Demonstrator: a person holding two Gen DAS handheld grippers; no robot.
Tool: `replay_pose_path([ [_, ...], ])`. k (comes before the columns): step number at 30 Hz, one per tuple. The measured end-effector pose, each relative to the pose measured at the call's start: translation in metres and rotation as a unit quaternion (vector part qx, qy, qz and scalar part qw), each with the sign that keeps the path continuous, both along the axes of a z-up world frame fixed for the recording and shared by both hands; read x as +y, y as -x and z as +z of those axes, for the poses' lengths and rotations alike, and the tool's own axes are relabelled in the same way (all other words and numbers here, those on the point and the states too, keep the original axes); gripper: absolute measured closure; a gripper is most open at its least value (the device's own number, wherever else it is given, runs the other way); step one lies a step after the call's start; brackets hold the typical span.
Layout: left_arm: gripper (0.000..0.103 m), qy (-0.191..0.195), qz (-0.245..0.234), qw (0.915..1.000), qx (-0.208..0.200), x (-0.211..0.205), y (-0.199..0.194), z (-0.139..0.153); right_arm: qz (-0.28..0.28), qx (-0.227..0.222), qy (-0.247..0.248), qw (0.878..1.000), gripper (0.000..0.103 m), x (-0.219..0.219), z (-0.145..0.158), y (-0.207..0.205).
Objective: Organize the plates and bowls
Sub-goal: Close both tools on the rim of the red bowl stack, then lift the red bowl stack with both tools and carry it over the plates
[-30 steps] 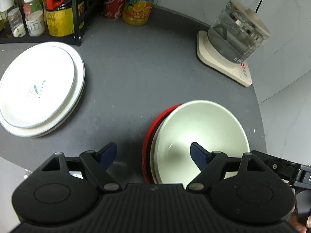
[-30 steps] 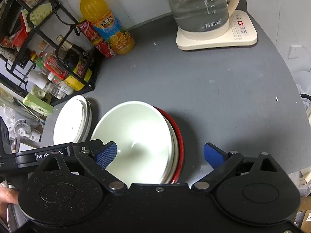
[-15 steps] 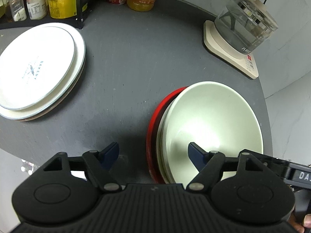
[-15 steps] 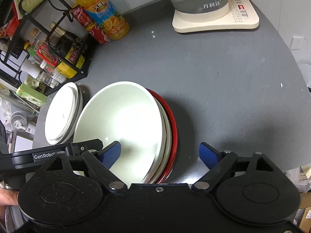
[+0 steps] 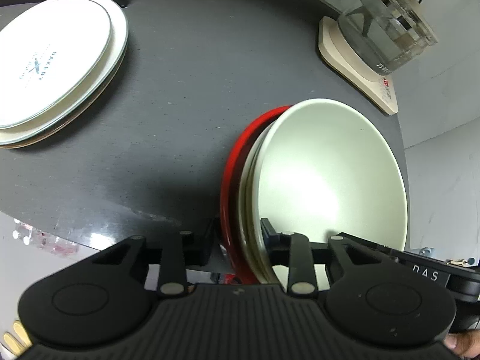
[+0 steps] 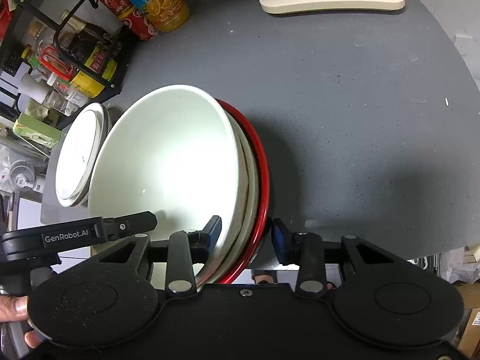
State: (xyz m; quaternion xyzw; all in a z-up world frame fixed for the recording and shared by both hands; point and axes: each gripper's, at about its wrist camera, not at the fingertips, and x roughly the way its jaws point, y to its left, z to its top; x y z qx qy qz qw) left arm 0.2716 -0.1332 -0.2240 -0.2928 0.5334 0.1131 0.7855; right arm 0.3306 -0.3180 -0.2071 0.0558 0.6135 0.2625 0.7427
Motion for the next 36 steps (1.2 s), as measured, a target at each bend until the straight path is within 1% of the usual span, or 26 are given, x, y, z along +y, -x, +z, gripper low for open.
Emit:
replay_pose_path([
  [4, 0.073, -0.005, -0.003, 1.0000, 0.003, -0.003, 0.000, 0.002, 0.003, -0.008, 0.005, 1.000, 0.069, 0.000, 0.001, 0.002],
  [7, 0.073, -0.001, -0.004, 1.0000, 0.002, -0.002, 0.001, 0.005, 0.003, -0.020, 0.002, 1.000, 0.069, 0.001, 0.006, 0.002],
  [12, 0.073, -0.003, -0.001, 0.9998, -0.018, 0.011, 0.009, 0.019, 0.009, -0.038, -0.004, 0.999, 0.069, 0.010, 0.019, -0.002],
  [16, 0.073, -0.008, 0.002, 0.9995, -0.031, 0.027, 0.013, 0.032, 0.013, -0.052, -0.011, 0.999, 0.069, 0.027, 0.032, -0.005],
  [19, 0.073, -0.016, 0.004, 0.9990, -0.041, 0.044, 0.018, 0.042, 0.018, -0.058, -0.016, 0.998, 0.069, 0.045, 0.038, -0.005],
  [26, 0.073, -0.016, 0.016, 0.9984, -0.051, 0.091, 0.032, 0.057, 0.029, -0.070, -0.023, 0.997, 0.069, 0.090, 0.052, -0.001],
  [36, 0.073, -0.014, 0.025, 0.9981, -0.055, 0.167, 0.056, 0.067, 0.031, -0.073, -0.030, 0.996, 0.069, 0.162, 0.060, 0.003],
])
